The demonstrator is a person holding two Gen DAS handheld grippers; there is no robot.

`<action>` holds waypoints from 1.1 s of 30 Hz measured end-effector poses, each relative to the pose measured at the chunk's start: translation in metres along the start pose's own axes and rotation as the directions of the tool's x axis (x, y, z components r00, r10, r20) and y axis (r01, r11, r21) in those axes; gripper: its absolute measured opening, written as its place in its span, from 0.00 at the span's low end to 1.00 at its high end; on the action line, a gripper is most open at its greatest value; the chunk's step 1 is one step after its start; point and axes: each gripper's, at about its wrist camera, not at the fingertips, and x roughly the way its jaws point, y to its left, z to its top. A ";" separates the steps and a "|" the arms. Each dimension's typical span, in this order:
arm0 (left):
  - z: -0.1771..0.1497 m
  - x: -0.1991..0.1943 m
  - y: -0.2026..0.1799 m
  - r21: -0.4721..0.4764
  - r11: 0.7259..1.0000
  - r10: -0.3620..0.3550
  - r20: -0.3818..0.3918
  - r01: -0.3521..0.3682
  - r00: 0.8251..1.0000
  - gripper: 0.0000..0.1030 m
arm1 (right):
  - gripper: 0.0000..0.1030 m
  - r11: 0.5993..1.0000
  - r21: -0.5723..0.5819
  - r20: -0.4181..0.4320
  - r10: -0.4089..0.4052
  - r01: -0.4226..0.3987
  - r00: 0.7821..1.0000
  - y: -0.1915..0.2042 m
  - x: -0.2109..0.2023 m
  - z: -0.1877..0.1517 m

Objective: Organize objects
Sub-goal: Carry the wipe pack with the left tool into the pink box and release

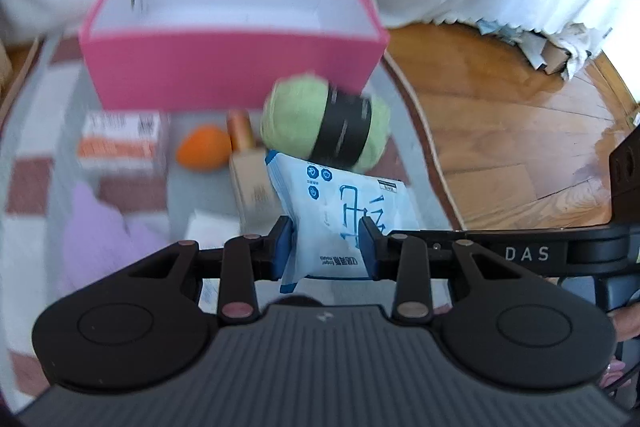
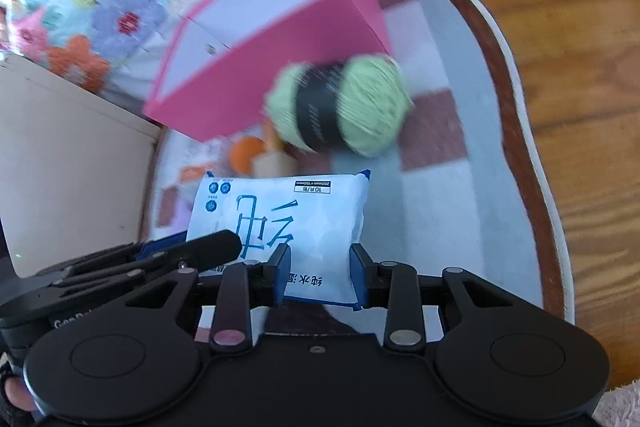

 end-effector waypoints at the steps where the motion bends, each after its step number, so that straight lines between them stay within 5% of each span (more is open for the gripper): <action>1: 0.006 -0.006 -0.001 0.021 1.000 0.006 0.011 -0.006 1.000 0.34 | 0.37 1.000 -0.016 0.019 0.008 -0.007 1.000 0.007 -0.006 0.003; 9: 0.069 -0.038 -0.008 0.135 0.990 0.026 0.113 -0.041 0.993 0.34 | 0.37 0.988 -0.157 0.144 0.029 -0.006 0.989 0.056 -0.028 0.059; 16: 0.138 -0.021 0.000 0.191 0.978 0.049 0.167 -0.081 0.985 0.34 | 0.37 0.975 -0.224 0.198 0.040 0.006 0.979 0.066 -0.014 0.119; 24: 0.197 0.040 0.032 0.117 0.992 0.022 0.163 -0.041 0.986 0.34 | 0.37 0.956 -0.277 0.222 -0.036 0.099 0.974 0.067 0.034 0.183; 33: 0.230 0.113 0.065 0.008 1.000 -0.003 0.052 0.003 0.999 0.33 | 0.37 0.933 -0.297 0.174 -0.156 0.203 0.972 0.063 0.089 0.228</action>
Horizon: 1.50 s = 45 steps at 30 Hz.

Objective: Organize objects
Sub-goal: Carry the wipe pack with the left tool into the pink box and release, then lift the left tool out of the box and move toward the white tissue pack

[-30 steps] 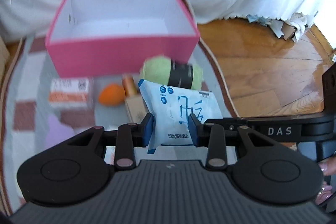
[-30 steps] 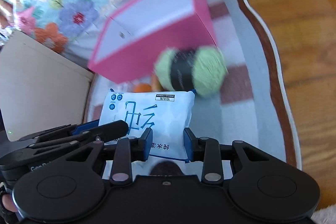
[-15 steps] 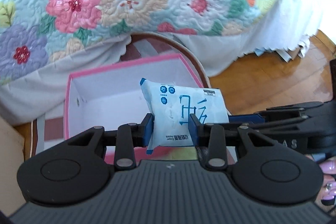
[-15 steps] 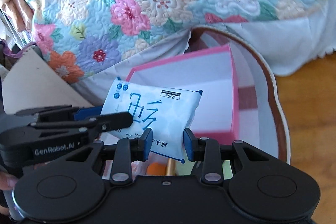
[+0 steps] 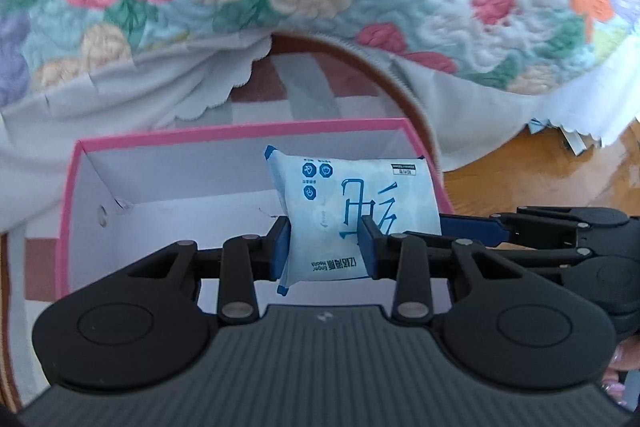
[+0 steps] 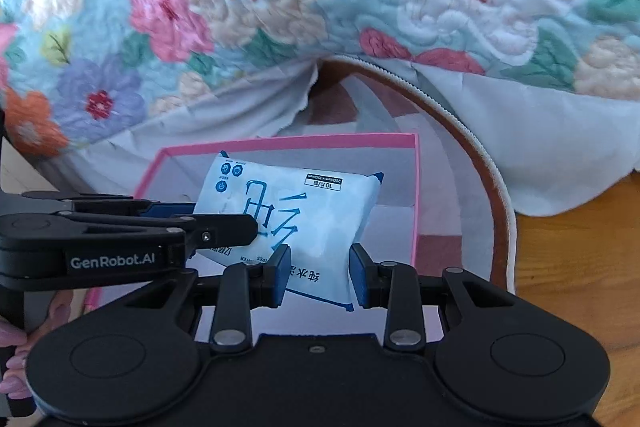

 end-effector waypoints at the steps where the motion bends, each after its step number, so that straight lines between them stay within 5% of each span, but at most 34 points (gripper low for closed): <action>1: 0.002 0.006 0.005 -0.025 1.000 -0.008 -0.011 0.007 1.000 0.33 | 0.37 1.000 -0.001 -0.006 -0.007 0.007 1.000 -0.001 0.005 0.002; 5: 0.005 0.026 0.020 -0.096 0.995 -0.020 -0.013 0.018 1.000 0.34 | 0.37 0.999 -0.019 -0.032 -0.033 0.033 0.999 -0.002 0.025 0.006; 9: 0.005 0.048 0.028 -0.174 0.985 0.003 -0.006 -0.004 1.000 0.47 | 0.37 0.993 -0.087 -0.026 -0.086 0.083 0.996 0.006 0.040 0.008; 15: -0.002 0.060 0.025 -0.157 0.986 0.055 -0.031 -0.059 0.998 0.59 | 0.49 0.974 -0.155 0.041 -0.159 0.164 0.986 0.014 0.040 0.002; 18: -0.007 0.050 0.023 -0.125 0.991 0.046 -0.060 -0.053 0.997 0.60 | 0.51 0.984 -0.114 0.034 -0.132 0.135 0.991 0.011 0.029 -0.004; 21: -0.008 0.031 0.019 -0.060 0.996 0.060 -0.104 -0.066 0.993 0.60 | 0.52 0.992 -0.101 0.016 -0.080 0.081 0.997 0.013 0.015 -0.012; 30: -0.014 -0.065 0.005 0.066 0.993 0.098 -0.055 -0.094 0.994 0.64 | 0.69 0.998 -0.067 -0.019 -0.008 0.007 1.000 0.035 -0.055 -0.017; 45: -0.071 -0.189 -0.014 0.113 0.984 0.145 -0.073 -0.136 0.987 0.77 | 0.76 0.990 -0.109 -0.054 0.085 -0.091 0.995 0.084 -0.164 -0.058</action>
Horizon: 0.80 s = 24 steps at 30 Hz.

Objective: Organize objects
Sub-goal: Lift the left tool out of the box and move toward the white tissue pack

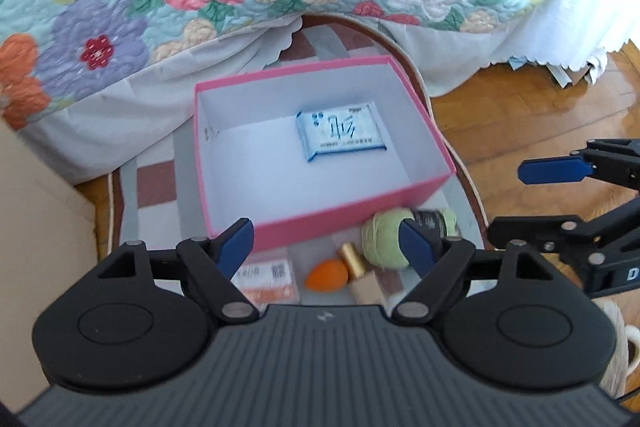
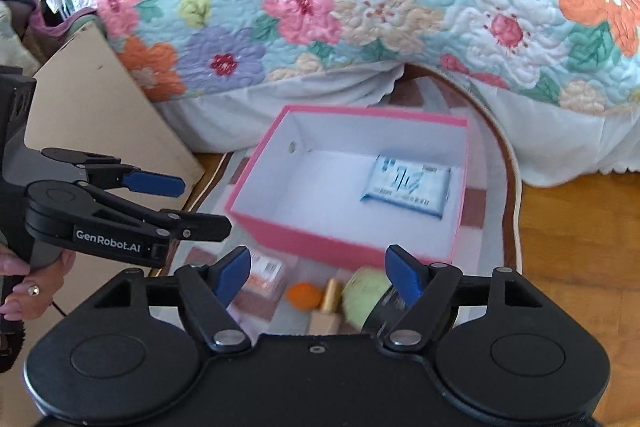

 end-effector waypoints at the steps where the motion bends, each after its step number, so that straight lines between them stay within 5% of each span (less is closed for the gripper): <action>1: -0.006 -0.003 0.001 -0.004 1.000 0.003 -0.004 -0.003 1.000 0.78 | 0.77 1.000 0.000 -0.002 0.006 -0.006 1.000 0.005 -0.005 -0.006; 14: -0.092 0.002 0.007 -0.059 0.998 -0.038 -0.105 0.031 0.994 0.81 | 0.79 0.984 -0.073 -0.016 0.160 -0.161 0.987 0.050 -0.009 -0.083; 24: -0.134 0.046 0.017 -0.140 0.990 -0.034 -0.170 0.010 0.985 0.80 | 0.80 0.979 -0.168 -0.063 0.102 -0.111 0.993 0.057 0.052 -0.130</action>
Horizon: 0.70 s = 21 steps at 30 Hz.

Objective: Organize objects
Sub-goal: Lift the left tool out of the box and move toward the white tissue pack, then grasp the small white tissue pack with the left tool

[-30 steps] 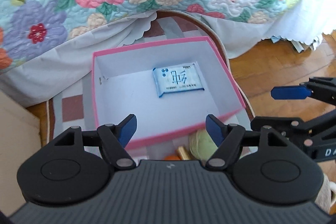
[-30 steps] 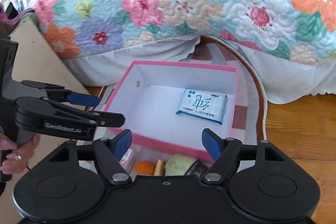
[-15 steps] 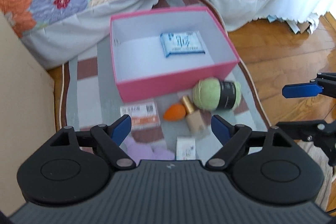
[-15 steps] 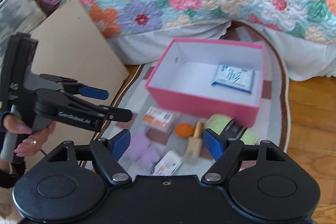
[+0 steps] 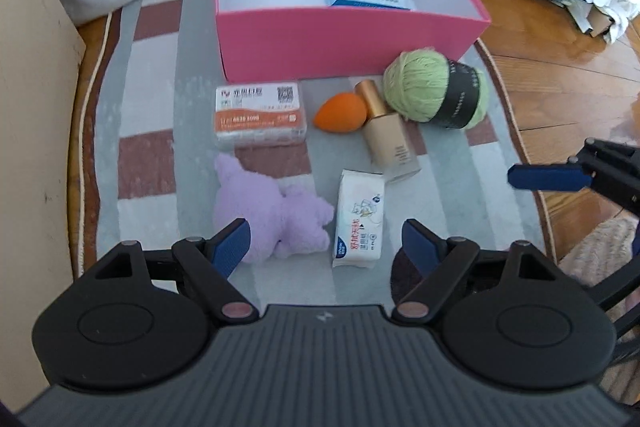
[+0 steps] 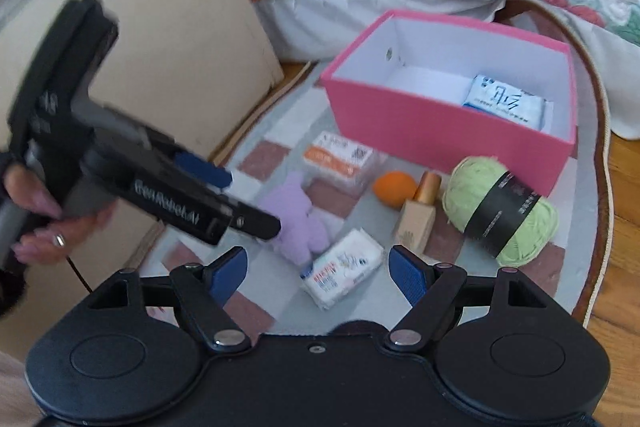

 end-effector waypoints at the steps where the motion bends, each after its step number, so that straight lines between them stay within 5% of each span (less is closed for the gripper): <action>1: -0.001 0.004 0.000 -0.009 1.000 -0.003 0.004 0.004 1.000 0.78 | 0.80 0.999 -0.020 -0.012 -0.033 0.033 0.999 0.003 0.007 -0.003; 3: -0.003 0.012 0.001 -0.033 0.999 -0.003 0.011 0.004 1.000 0.77 | 0.80 0.992 -0.072 -0.032 -0.102 0.099 0.994 0.011 0.020 -0.008; 9: -0.002 0.034 -0.011 0.009 0.999 -0.044 0.044 0.043 0.998 0.66 | 0.80 0.999 0.017 -0.053 -0.042 0.043 0.998 0.004 0.050 -0.016; 14: 0.003 0.065 -0.011 -0.043 0.985 -0.166 -0.022 0.165 0.986 0.41 | 0.80 0.996 0.087 -0.053 -0.011 0.015 0.999 -0.002 0.082 -0.021; 21: 0.002 0.096 -0.008 -0.098 0.989 -0.115 -0.068 0.108 0.991 0.28 | 0.79 0.991 0.128 -0.136 -0.021 0.038 0.990 -0.003 0.126 -0.030</action>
